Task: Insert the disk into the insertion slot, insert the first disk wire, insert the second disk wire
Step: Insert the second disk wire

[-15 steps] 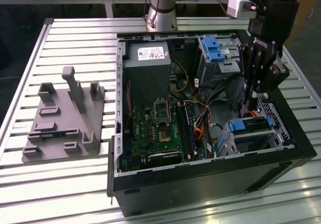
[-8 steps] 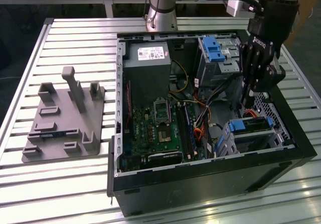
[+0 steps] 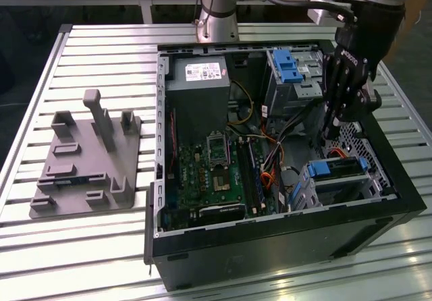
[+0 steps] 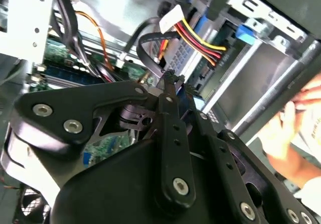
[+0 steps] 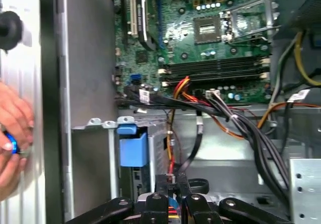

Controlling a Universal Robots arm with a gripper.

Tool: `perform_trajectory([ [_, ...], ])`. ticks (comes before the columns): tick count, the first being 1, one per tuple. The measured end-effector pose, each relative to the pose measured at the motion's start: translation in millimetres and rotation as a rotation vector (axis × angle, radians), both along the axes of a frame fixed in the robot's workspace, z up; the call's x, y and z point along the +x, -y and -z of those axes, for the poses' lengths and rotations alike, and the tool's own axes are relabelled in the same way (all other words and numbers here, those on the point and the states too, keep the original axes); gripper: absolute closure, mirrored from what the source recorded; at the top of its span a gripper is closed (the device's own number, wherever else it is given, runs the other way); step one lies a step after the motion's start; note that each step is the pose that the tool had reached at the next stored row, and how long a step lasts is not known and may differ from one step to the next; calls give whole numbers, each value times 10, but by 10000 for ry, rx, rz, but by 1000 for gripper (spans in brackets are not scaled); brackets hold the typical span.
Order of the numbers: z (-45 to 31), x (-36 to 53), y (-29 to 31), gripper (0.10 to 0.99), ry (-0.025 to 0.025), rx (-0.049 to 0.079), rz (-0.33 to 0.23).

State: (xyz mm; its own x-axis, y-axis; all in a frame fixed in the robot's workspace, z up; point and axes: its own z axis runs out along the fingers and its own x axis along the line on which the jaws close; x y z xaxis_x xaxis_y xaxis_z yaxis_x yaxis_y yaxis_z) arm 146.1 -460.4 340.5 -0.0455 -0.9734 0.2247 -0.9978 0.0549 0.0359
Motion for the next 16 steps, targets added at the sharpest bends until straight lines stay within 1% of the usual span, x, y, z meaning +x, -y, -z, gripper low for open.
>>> perform_trajectory([
  [1,0,5,12,890,0,77,0],
  [3,0,16,41,890,0,190,0],
  [12,0,63,168,890,0,656,0],
  [14,0,68,202,890,0,735,1],
  [16,0,69,248,890,0,763,0],
])
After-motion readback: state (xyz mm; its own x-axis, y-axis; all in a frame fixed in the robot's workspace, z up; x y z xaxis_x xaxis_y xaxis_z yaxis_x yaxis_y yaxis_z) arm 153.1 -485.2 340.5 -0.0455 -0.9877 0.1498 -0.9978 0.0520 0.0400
